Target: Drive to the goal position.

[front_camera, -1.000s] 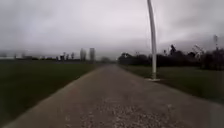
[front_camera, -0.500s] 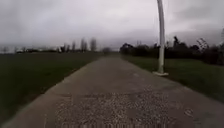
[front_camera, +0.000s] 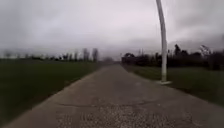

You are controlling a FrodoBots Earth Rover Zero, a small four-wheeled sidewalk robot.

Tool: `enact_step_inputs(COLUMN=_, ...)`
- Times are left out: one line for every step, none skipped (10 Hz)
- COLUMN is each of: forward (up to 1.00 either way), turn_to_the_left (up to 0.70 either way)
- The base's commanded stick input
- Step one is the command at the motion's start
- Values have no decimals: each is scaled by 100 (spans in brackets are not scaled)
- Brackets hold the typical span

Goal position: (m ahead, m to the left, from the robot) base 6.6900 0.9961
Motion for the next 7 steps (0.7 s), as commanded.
enact_step_inputs(forward=85, turn_to_the_left=21)
enact_step_inputs(forward=85, turn_to_the_left=28)
enact_step_inputs(forward=85, turn_to_the_left=33)
enact_step_inputs(forward=85, turn_to_the_left=20)
enact_step_inputs(forward=85, turn_to_the_left=6)
enact_step_inputs(forward=85, turn_to_the_left=4)
enact_step_inputs(forward=85, turn_to_the_left=1)
